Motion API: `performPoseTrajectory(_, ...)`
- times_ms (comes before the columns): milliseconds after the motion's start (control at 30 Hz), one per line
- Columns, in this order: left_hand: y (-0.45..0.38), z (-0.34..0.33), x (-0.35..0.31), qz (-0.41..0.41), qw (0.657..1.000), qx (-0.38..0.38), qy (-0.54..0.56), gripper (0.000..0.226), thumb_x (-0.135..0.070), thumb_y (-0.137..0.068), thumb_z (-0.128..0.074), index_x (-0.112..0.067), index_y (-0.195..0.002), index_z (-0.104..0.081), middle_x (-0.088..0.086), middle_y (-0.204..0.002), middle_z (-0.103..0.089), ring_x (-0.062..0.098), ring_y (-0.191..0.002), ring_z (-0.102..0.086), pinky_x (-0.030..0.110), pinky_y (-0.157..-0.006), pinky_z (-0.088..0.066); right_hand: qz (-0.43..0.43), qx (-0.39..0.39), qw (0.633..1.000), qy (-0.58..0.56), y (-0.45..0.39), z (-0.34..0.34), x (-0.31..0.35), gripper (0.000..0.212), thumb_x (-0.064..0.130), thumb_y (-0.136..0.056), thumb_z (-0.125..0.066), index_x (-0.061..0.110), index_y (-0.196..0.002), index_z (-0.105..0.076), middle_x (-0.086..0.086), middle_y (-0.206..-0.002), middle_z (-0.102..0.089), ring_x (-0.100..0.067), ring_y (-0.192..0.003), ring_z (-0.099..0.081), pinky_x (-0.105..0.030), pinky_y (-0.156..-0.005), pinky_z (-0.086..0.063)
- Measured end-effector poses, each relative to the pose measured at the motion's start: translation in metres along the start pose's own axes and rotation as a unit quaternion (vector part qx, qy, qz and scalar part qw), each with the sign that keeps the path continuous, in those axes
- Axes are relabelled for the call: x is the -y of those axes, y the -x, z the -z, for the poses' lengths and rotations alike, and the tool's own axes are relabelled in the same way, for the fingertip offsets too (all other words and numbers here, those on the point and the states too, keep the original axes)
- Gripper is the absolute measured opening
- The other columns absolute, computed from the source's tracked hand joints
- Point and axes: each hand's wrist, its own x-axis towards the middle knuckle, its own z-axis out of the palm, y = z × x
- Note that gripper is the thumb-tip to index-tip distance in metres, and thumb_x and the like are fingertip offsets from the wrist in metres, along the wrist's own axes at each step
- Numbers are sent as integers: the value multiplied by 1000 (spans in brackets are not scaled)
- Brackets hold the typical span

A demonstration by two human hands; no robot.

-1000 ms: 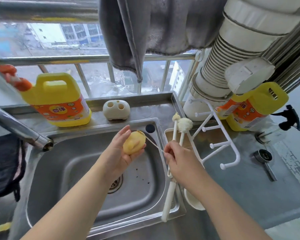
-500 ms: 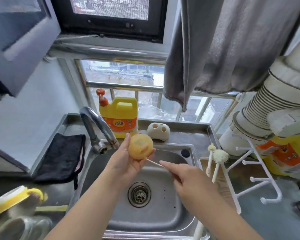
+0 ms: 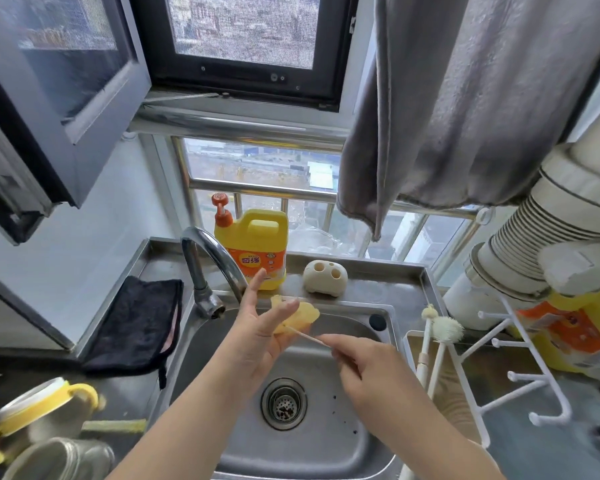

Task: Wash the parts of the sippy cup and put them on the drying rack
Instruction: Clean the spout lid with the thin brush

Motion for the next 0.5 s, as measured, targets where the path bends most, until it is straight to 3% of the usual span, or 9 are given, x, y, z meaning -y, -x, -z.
performPoseTrajectory(100, 2, -2, -2, 15, 1000, 5, 7, 71, -1, -63, -68, -4, -130, -44, 24, -111, -66, 28, -84, -70, 25, -67, -59, -49, -43, 996, -59, 8, 9, -7, 15, 23, -90, -60, 32, -91, -71, 13, -59, -60, 0, -61, -54, -13, -56, -39)
performPoseTrajectory(200, 4, -2, 0, 23, 999, 29, -7, 61, 5, -65, -71, 4, -123, -51, 17, -98, -71, 24, -82, -71, 23, -66, -57, -158, -53, 963, -214, 11, 13, -11, 12, 28, -86, -66, 21, -79, -72, 12, -39, -40, -2, -39, -39, -11, -42, -30)
performPoseTrajectory(300, 5, -3, 5, 9, 999, 49, 12, 74, 1, -55, -82, -5, -122, -51, 15, -99, -71, 25, -86, -70, 24, -69, -57, -227, 5, 922, -314, 5, 10, -8, 32, 44, -84, -63, 15, -75, -73, 12, -41, -31, -3, -35, -26, -13, -38, -22)
performPoseTrajectory(367, 3, -3, 5, -10, 998, 40, 38, 76, -4, -49, -79, -9, -120, -52, 15, -98, -71, 24, -85, -71, 25, -70, -57, -207, 50, 936, -282, 5, 10, -7, 34, 45, -86, -60, 17, -71, -72, 12, -41, -30, -4, -35, -23, -14, -40, -21)
performPoseTrajectory(433, 0, -2, 3, -27, 997, 27, 61, 65, 0, -58, -74, -9, -118, -53, 14, -97, -71, 23, -85, -71, 24, -72, -58, -169, 78, 958, -219, 8, 13, -11, 34, 43, -90, -56, 21, -71, -72, 11, -41, -27, -5, -37, -23, -15, -44, -22)
performPoseTrajectory(500, -1, 1, 1, -34, 997, 24, 63, 59, 0, -62, -68, -8, -118, -52, 14, -97, -70, 23, -85, -70, 24, -74, -58, -163, 87, 956, -227, 10, 17, -15, 33, 42, -92, -52, 22, -77, -73, 11, -41, -24, -5, -38, -23, -15, -43, -22)
